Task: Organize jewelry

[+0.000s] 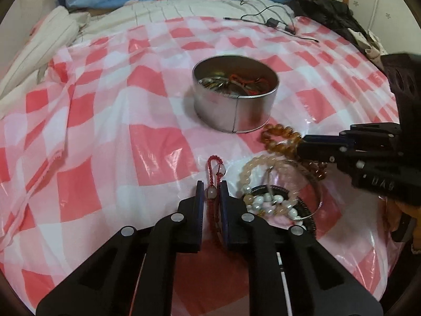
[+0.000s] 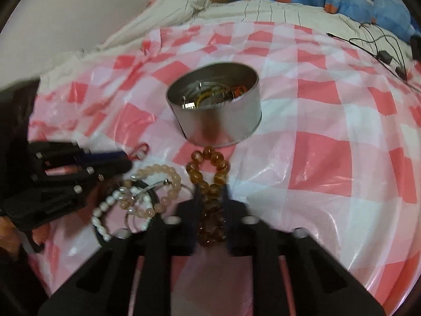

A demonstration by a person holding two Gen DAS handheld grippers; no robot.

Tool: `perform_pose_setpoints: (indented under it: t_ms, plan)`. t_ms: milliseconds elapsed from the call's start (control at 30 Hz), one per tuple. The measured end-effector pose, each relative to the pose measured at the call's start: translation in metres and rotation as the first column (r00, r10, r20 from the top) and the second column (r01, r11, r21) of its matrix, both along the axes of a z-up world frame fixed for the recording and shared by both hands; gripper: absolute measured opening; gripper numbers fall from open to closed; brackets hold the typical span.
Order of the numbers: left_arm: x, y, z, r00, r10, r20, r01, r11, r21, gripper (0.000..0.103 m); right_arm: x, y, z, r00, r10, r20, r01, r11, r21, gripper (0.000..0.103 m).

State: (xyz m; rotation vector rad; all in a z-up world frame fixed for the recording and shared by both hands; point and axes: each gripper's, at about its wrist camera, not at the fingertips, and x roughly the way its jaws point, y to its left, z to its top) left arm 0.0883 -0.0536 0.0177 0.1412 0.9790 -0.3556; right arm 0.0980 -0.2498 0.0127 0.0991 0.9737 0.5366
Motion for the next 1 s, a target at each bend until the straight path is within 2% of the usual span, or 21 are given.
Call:
perform_pose_setpoints:
  t_ms: [100,233,467,533,567,600,633,667,800,900,933,1000]
  plan:
    - [-0.003,0.003,0.012,0.999,0.008,0.045,-0.007,1.0,-0.025,0.01,0.002,-0.009,0.007,1.0,-0.021,0.003,0.021,0.997,0.079,0.012]
    - [-0.002,0.009,0.019,0.997,0.032,0.072,-0.029,0.999,-0.037,0.01,0.001,-0.009,0.012,0.999,-0.042,0.022,0.04,0.997,0.06,0.012]
    - [-0.002,0.009,0.019,0.997,0.032,0.071,-0.03,0.999,-0.034,0.011,-0.004,-0.022,0.034,0.991,-0.088,0.103,0.075,0.99,0.122,0.012]
    - [-0.001,0.009,0.018,0.997,0.032,0.067,-0.03,0.999,-0.026,0.011,-0.001,-0.02,0.031,0.992,-0.084,0.095,0.077,0.994,0.075,0.013]
    - [-0.001,0.008,0.017,0.998,0.031,0.063,-0.03,0.999,-0.022,0.011,0.002,-0.015,0.025,0.994,-0.078,0.071,0.076,0.997,0.022,0.014]
    - [-0.001,0.008,0.016,0.998,0.03,0.061,-0.029,0.999,-0.019,0.011,0.004,-0.011,0.017,0.996,-0.072,0.046,0.073,0.997,-0.028,0.02]
    - [0.0,0.007,0.015,0.998,0.029,0.058,-0.028,0.999,-0.014,0.011,0.004,-0.009,0.014,0.996,-0.073,0.042,0.075,0.996,-0.053,0.043]
    - [-0.001,0.006,0.014,0.998,0.029,0.056,-0.028,1.0,-0.01,0.011,0.003,-0.005,0.011,0.997,-0.067,0.044,0.07,0.994,-0.084,0.054]
    - [0.0,0.005,0.012,0.998,0.027,0.051,-0.027,1.0,-0.001,0.011,0.002,0.003,0.005,0.999,-0.036,0.038,0.04,0.992,-0.121,0.056]
    - [0.001,0.005,0.012,0.998,0.028,0.05,-0.028,1.0,0.0,0.011,0.001,0.013,-0.005,1.0,0.005,0.015,-0.002,0.98,-0.201,0.056]
    - [0.001,0.006,0.012,0.998,0.029,0.05,-0.029,1.0,0.0,0.011,-0.002,0.02,-0.007,0.999,0.029,0.025,-0.021,0.964,-0.266,0.056]
    - [0.001,0.006,0.012,0.998,0.029,0.05,-0.029,1.0,0.001,0.011,-0.004,0.027,-0.01,0.998,0.051,0.041,-0.035,0.945,-0.324,0.056]
